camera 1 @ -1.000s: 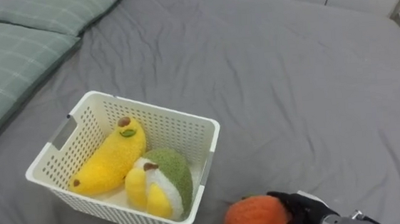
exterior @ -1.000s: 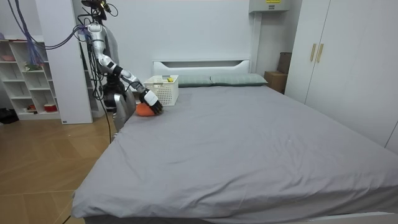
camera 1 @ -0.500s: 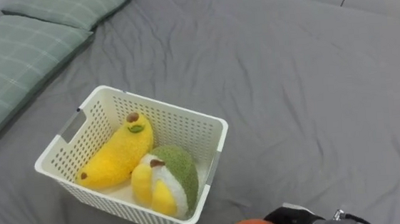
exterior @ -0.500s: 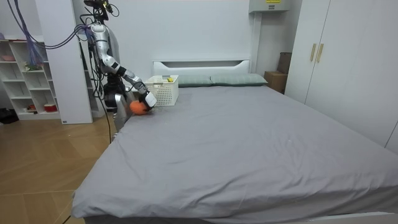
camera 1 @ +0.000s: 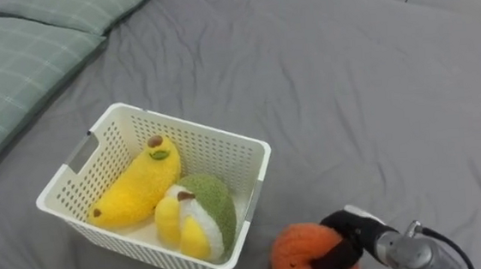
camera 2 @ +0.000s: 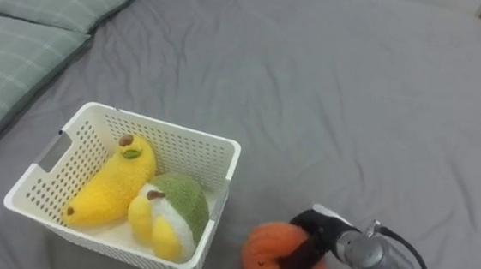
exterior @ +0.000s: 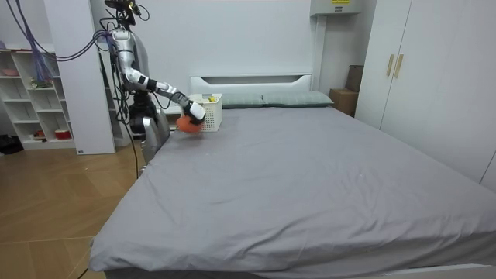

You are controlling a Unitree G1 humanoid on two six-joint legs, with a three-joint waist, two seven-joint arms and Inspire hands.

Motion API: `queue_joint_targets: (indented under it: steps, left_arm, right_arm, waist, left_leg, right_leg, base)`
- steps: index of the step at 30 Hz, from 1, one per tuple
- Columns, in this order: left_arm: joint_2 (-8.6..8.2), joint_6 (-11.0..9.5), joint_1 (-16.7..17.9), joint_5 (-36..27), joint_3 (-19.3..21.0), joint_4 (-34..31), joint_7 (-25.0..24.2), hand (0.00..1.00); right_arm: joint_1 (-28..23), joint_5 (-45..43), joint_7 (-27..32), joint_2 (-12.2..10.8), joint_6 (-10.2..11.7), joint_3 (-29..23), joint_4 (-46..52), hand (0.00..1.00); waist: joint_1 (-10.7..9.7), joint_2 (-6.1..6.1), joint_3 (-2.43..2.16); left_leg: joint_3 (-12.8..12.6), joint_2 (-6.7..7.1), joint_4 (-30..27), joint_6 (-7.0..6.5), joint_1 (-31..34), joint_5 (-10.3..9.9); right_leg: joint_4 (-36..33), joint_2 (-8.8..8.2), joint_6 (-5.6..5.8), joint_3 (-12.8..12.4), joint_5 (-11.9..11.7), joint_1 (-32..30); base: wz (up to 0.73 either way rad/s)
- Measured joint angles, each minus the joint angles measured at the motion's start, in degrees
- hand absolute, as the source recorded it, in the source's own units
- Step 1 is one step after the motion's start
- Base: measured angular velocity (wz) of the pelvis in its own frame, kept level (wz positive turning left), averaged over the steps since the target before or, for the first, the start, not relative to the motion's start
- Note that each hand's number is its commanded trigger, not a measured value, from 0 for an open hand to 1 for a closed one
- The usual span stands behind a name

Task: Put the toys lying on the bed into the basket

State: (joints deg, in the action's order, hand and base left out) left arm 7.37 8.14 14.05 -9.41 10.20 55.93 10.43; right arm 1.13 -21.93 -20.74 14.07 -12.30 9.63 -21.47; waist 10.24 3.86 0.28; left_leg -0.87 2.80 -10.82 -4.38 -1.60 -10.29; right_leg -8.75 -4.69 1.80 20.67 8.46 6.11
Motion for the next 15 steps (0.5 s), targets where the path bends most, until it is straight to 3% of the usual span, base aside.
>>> queue_joint_targets:
  steps: [5, 11, 15]
  left_arm:
    - [0.12, -1.11, 0.32, -0.12, 1.05, 0.02, 0.31, 0.0]
    - [0.12, -1.67, -0.16, -0.14, 1.1, 0.78, 0.55, 0.0]
    - [0.16, -1.98, -0.18, -0.11, 1.05, 1.3, 0.58, 0.0]
  right_arm:
    - [0.03, 1.27, 2.66, 0.53, 0.21, -4.56, 5.38, 1.0]
    - [1.22, 2.94, 3.63, 2.3, 0.21, -6.58, 16.02, 1.0]
    - [2.33, 3.31, 5.08, 2.32, 0.2, -7.05, 19.67, 1.0]
  waist:
    - [-0.85, 0.25, -0.16]
    - [-1.95, 0.24, -0.16]
    - [-2.19, 0.34, -0.11]
  left_leg:
    - [-0.37, -0.01, 0.04, -0.04, -0.02, 0.03]
    - [-0.72, -0.09, 0.42, -0.05, -0.85, 0.04]
    - [-0.87, -0.04, 0.51, -0.09, -0.99, 0.01]
  right_leg:
    - [-0.35, 0.06, 0.01, -0.18, 0.01, -0.32]
    - [-0.89, 0.02, 0.02, -1.09, 0.02, -0.15]
    - [-0.97, 0.09, 0.05, -1.53, 0.03, -0.17]
  base:
    - [-0.03]
    - [-0.04]
    - [-0.05]
